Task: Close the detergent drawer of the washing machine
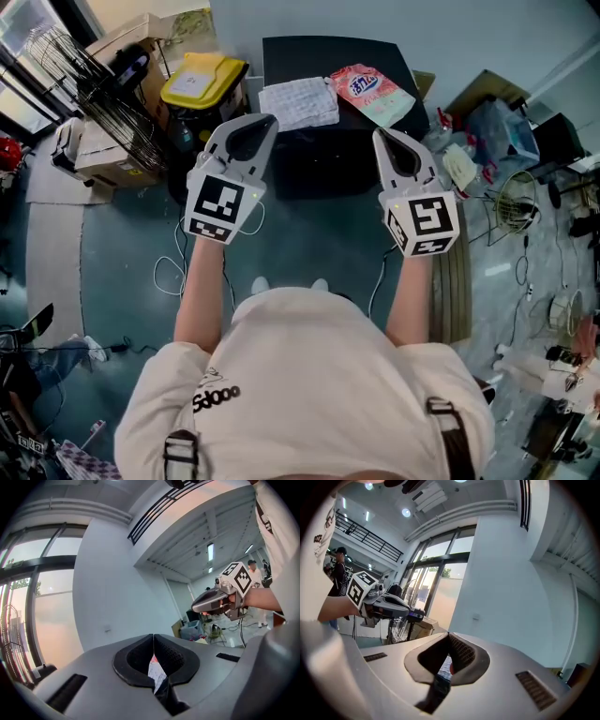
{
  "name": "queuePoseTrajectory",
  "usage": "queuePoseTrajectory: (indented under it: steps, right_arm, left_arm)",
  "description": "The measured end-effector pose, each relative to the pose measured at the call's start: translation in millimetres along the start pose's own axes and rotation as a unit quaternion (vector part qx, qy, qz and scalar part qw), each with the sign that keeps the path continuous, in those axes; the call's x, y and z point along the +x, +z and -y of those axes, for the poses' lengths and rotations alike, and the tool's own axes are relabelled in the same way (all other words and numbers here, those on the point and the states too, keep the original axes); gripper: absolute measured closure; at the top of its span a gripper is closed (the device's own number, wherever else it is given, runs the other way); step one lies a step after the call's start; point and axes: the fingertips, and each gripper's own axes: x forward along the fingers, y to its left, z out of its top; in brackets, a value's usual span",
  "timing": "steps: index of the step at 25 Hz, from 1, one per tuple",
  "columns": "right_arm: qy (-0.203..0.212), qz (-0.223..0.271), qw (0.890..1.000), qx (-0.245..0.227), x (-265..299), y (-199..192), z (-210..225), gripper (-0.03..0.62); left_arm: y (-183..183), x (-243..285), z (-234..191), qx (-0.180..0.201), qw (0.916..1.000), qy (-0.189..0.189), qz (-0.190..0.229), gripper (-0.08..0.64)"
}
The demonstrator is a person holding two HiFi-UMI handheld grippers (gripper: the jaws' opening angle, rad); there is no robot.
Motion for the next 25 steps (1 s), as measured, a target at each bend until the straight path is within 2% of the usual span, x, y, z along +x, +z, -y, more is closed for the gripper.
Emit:
queuePoseTrajectory:
  steps: [25]
  right_arm:
    - [0.007,-0.010,1.000,0.009,4.5,-12.4,-4.3,0.586]
  left_arm:
    - [-10.3,-0.1,-0.1,-0.005,0.9998,-0.002,-0.017,0.541]
